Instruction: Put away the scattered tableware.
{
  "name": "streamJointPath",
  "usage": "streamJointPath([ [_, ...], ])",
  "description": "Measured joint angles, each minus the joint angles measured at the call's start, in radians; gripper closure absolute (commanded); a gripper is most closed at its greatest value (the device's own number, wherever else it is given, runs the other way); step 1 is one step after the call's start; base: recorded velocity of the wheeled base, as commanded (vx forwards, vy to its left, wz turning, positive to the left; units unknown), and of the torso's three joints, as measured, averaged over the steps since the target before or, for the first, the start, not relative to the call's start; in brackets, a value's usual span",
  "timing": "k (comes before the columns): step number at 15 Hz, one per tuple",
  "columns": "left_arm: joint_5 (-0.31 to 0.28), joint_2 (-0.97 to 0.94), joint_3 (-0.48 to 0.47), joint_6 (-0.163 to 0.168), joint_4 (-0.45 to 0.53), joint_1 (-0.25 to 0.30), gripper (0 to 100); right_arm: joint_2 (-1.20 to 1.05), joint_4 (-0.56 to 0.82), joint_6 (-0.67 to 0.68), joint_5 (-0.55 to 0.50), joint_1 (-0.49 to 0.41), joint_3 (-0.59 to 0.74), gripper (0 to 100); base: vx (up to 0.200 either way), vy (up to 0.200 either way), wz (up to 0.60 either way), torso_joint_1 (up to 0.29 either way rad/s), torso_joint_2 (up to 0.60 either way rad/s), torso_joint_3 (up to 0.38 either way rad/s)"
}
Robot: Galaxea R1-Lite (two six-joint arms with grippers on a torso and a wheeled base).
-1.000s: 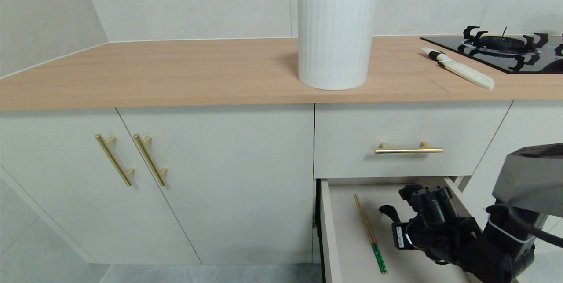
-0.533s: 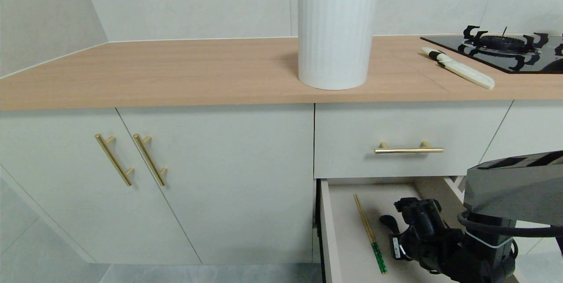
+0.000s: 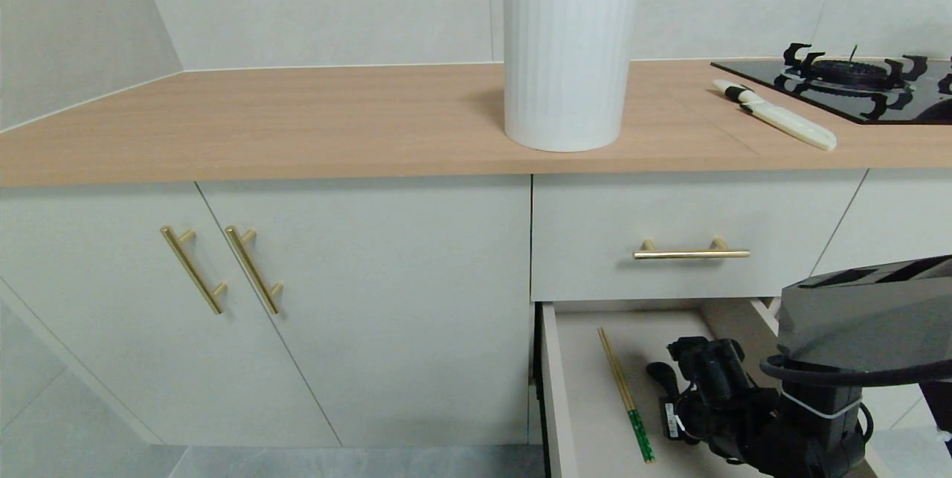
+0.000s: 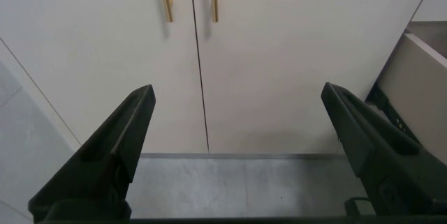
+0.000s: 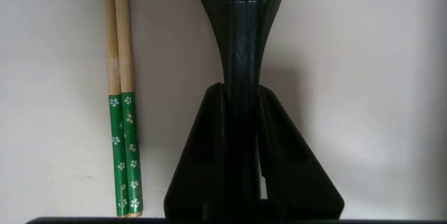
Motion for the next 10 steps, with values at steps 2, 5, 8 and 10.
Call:
streamJointPath([
  [2, 0.000, 0.000, 0.000, 0.000, 0.000, 0.000, 0, 0.001, 0.000, -0.001, 0.000, 0.000, 0.000, 0, 0.000, 0.000, 0.00, 0.000, 0.00, 0.000],
  [5, 0.000, 0.000, 0.000, 0.000, 0.000, 0.000, 0, 0.003, 0.000, -0.001, -0.001, 0.000, -0.001, 0, 0.000, 0.000, 0.00, 0.000, 0.00, 0.000],
  [8, 0.000, 0.000, 0.000, 0.000, 0.000, 0.000, 0, 0.002, 0.000, -0.001, -0.001, 0.000, 0.000, 0, 0.000, 0.000, 0.00, 0.000, 0.00, 0.000],
  [10, 0.000, 0.000, 0.000, 0.000, 0.000, 0.000, 0, -0.007, 0.001, -0.001, -0.003, 0.000, 0.003, 0, 0.000, 0.000, 0.00, 0.000, 0.00, 0.000],
])
